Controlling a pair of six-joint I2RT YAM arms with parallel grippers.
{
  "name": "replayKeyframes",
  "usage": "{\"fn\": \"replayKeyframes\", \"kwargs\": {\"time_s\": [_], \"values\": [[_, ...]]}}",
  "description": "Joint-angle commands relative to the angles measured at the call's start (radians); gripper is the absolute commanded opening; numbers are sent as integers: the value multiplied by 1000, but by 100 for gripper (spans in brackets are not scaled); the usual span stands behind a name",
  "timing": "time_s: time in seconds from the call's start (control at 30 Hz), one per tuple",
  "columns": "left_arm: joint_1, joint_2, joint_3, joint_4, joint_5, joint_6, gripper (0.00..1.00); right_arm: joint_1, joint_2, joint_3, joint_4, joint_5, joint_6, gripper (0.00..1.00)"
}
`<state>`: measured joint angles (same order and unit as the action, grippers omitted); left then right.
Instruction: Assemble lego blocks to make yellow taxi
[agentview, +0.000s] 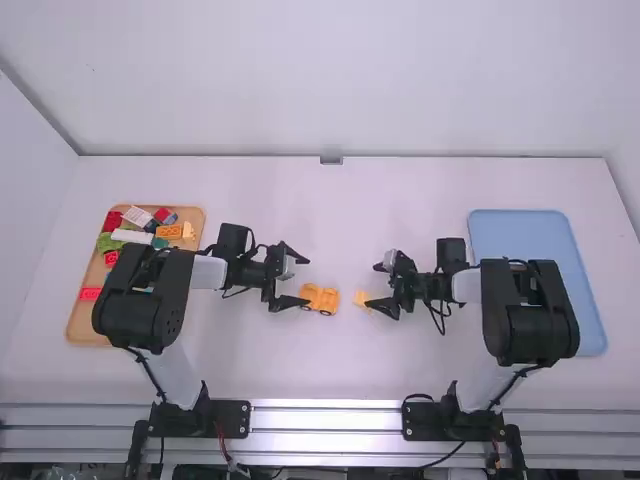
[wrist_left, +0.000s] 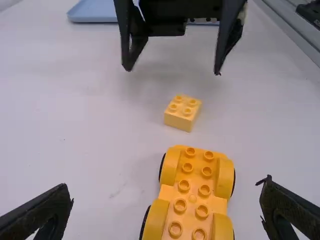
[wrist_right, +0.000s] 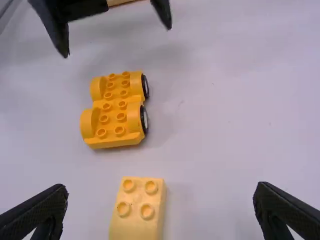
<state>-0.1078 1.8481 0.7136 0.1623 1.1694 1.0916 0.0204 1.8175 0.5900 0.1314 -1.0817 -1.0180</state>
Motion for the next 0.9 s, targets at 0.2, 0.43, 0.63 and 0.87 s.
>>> {"fn": "replayKeyframes", "kwargs": {"time_s": [0.2,0.43,0.63,0.87], "values": [[2,1,7,53,29,-81,99,82,10,-141,224,136,50,96],[1,1,6,52,71,-82,99,109,10,-247,481,185,132,73],[-11,1,6,55,71,-81,99,86,51,-213,475,186,159,74],[-15,1,5,47,70,-82,99,76,202,-103,460,113,185,67]]}}
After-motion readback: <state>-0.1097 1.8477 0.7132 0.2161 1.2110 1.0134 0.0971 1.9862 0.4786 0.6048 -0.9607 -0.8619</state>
